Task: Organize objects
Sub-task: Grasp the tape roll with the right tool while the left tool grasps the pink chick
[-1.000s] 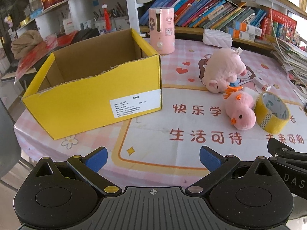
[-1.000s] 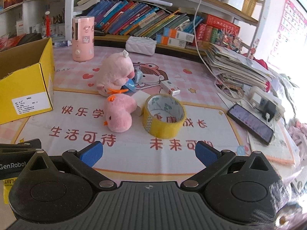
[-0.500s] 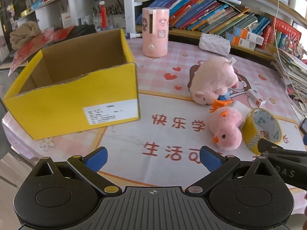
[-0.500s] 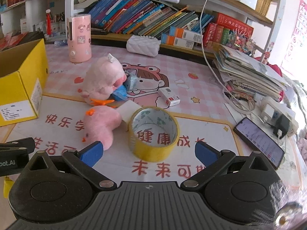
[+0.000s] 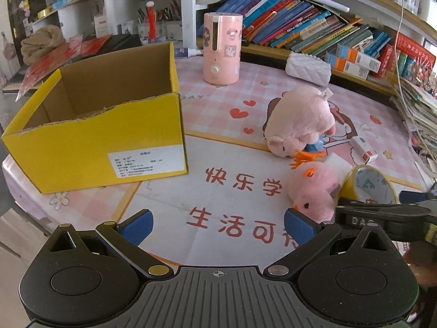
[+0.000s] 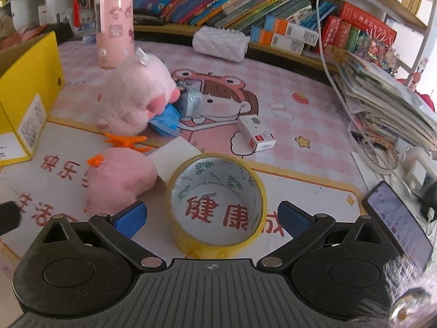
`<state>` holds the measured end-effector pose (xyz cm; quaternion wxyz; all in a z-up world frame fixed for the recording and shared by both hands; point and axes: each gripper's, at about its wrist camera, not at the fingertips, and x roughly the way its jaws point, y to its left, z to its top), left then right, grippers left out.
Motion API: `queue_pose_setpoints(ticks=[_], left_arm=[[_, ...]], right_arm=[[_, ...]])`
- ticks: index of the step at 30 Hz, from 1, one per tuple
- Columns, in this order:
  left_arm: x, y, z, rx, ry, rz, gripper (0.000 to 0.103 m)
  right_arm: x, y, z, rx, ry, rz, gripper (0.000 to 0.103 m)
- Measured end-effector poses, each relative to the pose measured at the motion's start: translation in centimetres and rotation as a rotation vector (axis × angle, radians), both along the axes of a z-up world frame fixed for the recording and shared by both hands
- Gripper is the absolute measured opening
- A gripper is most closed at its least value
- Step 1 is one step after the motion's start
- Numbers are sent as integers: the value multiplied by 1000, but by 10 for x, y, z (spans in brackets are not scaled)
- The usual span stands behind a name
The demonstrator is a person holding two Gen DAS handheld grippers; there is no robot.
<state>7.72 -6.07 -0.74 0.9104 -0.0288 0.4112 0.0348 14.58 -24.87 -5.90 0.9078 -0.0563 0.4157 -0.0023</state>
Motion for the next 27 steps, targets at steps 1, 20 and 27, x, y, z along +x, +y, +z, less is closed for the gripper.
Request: queue_pose_setpoints(ticks=[1,20,27], left_arm=[[1,-3,0,0,0,-2,103],[60,-83,-13,47,48,-158,78],[79,-99,-32,53,107,-187,63]], right_arm=[[4,-2,-3,8,6,2,101],[-3,-79,42,171,-168,-50,82],[-8,-93,44,145,-193,-51,82]])
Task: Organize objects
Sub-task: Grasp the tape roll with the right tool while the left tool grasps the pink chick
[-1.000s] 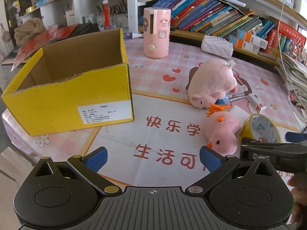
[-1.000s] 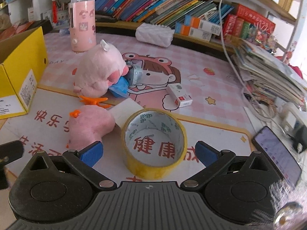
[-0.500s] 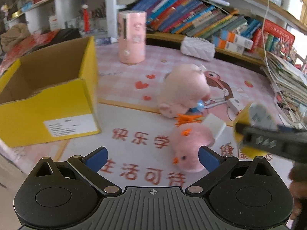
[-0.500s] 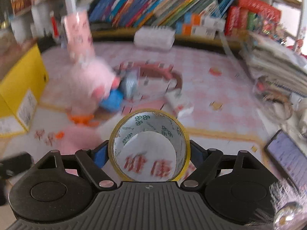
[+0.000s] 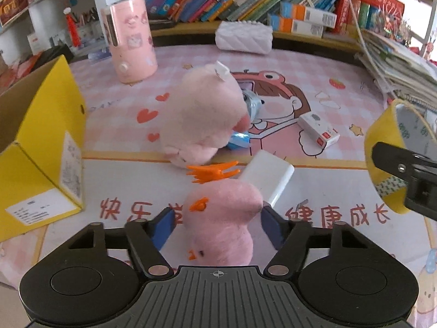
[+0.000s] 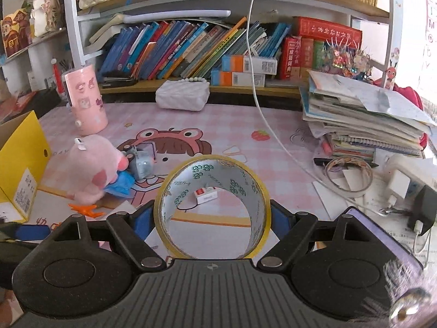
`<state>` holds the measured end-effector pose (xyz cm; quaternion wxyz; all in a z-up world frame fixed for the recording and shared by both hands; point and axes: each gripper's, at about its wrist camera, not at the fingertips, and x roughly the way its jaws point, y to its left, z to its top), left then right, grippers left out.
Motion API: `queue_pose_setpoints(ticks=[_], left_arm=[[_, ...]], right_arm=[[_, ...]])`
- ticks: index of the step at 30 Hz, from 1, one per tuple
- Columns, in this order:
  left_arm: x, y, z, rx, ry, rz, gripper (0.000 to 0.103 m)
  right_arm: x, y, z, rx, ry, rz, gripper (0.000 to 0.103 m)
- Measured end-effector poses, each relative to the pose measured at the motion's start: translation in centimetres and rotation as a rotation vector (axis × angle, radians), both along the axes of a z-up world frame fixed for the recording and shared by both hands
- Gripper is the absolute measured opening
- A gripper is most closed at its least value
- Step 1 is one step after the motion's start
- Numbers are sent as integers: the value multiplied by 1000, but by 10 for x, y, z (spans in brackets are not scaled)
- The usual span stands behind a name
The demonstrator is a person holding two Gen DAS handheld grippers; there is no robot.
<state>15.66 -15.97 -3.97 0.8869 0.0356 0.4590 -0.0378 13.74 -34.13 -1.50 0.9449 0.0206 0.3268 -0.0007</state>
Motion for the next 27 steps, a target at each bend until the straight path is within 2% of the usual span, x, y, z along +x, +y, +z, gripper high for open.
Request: queue_pose_setpoints(ticks=[2,4,8,14,18,27], left_arm=[[5,0,-6,-4,18,10,53],[8,1,-12,2,36,15,50],[4,10,-9,-45,32,39,49],[-19,36,15,-110,-48,74,49],[-35,58,25,-140,-68,97,49],[-78,124,34,-155,-117,171,49]], right_arm=[[0,0,-1,-5,3,12,82],[0,1,-3,-9,8,25,82],[1,3,-4,-9,16,35,82],[2,16,-7,-7,47,47,82],[-2,37,-8,-9,62,77,82],[-26,103,-3,-27,74,170,82]])
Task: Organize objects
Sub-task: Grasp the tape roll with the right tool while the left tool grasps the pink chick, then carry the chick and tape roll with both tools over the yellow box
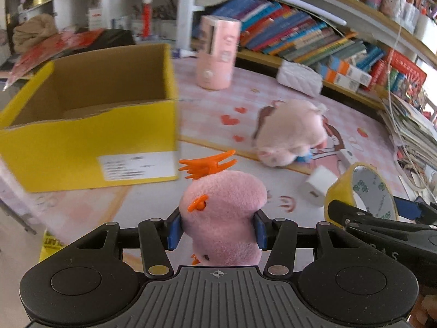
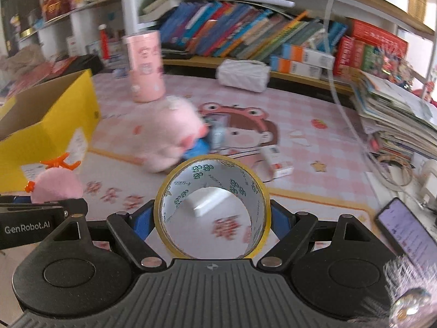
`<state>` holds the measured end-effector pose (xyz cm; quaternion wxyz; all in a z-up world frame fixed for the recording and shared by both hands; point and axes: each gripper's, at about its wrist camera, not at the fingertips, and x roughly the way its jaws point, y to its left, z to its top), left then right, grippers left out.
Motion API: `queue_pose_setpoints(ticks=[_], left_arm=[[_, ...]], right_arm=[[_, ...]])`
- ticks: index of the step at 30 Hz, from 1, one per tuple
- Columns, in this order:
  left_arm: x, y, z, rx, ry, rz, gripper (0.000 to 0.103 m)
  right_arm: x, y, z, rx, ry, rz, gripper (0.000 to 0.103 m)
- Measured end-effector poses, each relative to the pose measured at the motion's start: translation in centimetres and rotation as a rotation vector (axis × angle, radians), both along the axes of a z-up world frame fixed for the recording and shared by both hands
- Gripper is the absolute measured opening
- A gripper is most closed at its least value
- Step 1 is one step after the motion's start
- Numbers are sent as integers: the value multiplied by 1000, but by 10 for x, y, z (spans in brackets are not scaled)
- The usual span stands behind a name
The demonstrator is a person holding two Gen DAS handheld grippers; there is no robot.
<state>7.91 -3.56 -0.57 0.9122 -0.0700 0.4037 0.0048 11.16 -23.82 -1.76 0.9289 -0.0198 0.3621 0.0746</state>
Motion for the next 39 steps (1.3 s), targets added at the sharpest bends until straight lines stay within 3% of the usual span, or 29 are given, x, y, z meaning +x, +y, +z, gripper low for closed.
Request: queue_pose_setpoints(ticks=[7,17,39], left_arm=[[-37,60,5,-4,-9,72,49],[-79,120,9,-1,-20,99,49],[-122,173,10,14,-47,77,49]], right_arm=[[-26,63,5,-5,7,75,82],[-68,133,7,2,10,134,82],[-120,193,3,21,6,131,82]])
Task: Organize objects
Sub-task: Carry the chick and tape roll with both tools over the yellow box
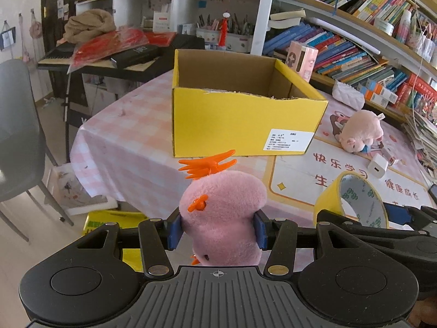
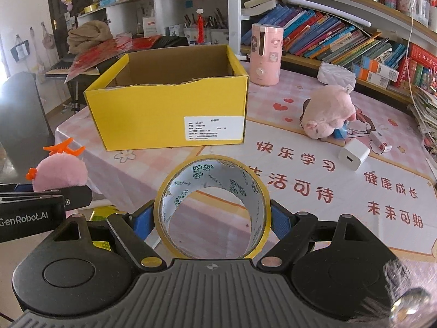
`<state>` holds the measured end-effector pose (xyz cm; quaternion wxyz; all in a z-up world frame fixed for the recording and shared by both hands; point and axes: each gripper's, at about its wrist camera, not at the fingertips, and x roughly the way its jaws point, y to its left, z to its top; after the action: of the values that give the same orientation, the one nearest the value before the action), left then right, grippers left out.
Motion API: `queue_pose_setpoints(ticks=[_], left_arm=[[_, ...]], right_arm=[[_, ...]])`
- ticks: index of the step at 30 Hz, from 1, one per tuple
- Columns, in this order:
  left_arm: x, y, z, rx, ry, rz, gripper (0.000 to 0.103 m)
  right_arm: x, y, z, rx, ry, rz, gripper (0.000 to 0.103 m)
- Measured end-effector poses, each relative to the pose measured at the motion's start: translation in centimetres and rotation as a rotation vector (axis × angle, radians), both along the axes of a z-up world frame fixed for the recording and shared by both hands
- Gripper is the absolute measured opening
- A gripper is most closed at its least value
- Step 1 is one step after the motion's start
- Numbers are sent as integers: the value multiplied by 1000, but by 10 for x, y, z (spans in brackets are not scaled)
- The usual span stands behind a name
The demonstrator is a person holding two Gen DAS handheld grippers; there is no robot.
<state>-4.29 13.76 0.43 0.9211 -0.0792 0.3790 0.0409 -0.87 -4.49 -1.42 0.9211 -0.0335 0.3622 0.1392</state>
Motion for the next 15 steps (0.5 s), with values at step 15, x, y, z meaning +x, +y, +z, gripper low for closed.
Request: queue_pose_setpoints(ticks=[15], left_arm=[[-1,8,10,-14,-54,-26,49]], right_arm=[[-9,13,11,-26,-41,0,82]])
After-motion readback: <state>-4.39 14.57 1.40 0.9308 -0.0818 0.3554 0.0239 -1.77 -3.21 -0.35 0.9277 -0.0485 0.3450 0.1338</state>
